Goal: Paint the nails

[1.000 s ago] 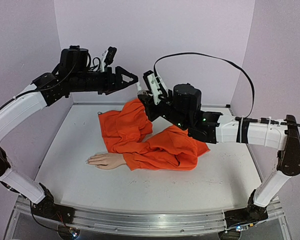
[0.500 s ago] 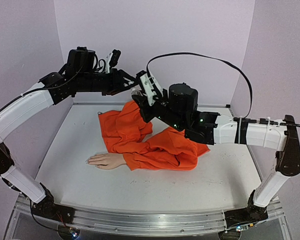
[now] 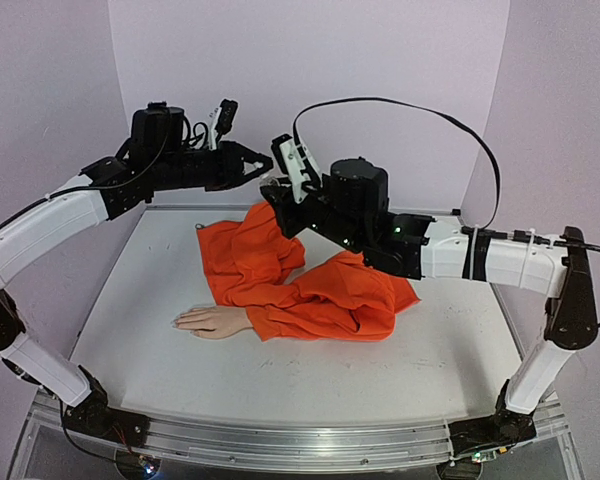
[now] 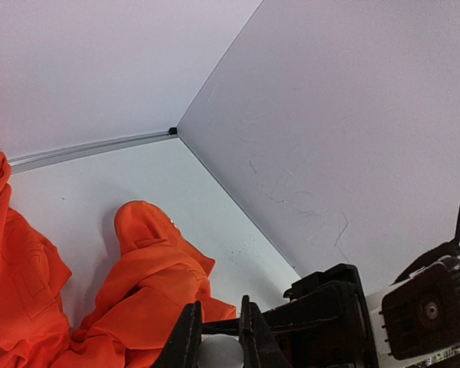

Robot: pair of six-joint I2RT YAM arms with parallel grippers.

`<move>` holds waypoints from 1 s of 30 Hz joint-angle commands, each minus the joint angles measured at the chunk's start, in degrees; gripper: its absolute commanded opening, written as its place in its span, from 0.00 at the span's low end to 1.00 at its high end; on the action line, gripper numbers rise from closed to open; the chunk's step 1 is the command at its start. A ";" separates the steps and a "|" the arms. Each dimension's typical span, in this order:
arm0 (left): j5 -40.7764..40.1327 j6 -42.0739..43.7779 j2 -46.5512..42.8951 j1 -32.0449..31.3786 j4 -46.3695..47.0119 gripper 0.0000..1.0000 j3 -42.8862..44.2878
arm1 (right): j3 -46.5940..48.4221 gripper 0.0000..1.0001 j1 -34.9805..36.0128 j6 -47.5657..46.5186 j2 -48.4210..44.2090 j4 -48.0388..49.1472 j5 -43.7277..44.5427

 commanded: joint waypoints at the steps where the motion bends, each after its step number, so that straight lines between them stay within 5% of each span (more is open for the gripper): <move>1: 11.37 2.62 -0.50 -1.57 4.32 0.04 -2.36 | 4.29 0.00 -2.94 4.99 -2.63 10.06 -22.15; 6: 28.49 9.25 -0.36 -1.65 7.76 0.05 -2.59 | 1.03 0.00 -15.72 26.04 -4.49 29.95 -70.76; 9: 35.48 11.76 0.12 -1.65 7.94 0.04 -2.39 | 2.37 0.00 -17.03 44.92 -1.55 47.41 -84.31; 12: 41.54 10.99 2.28 -1.65 7.94 0.05 0.01 | 2.88 0.00 -17.09 62.63 1.29 63.14 -88.06; 16: 38.92 10.70 2.46 -1.65 7.94 0.12 1.08 | -2.26 0.00 -17.98 61.94 -0.46 63.21 -85.00; 20: 30.19 10.95 -0.97 -1.04 8.00 0.53 -1.26 | -9.63 0.00 -21.32 57.86 -4.08 59.41 -79.19; 22: 26.61 9.75 -2.63 0.06 7.94 0.68 -2.81 | -12.62 0.00 -22.12 46.16 -7.00 47.93 -74.15; 24: 23.80 7.99 -4.05 1.48 7.94 0.88 -4.37 | -12.18 0.00 -21.94 31.66 -10.38 26.14 -65.39; 30: 15.34 2.23 -6.15 2.39 7.94 0.94 -6.10 | -10.35 0.00 -18.70 16.01 -13.78 3.41 -27.43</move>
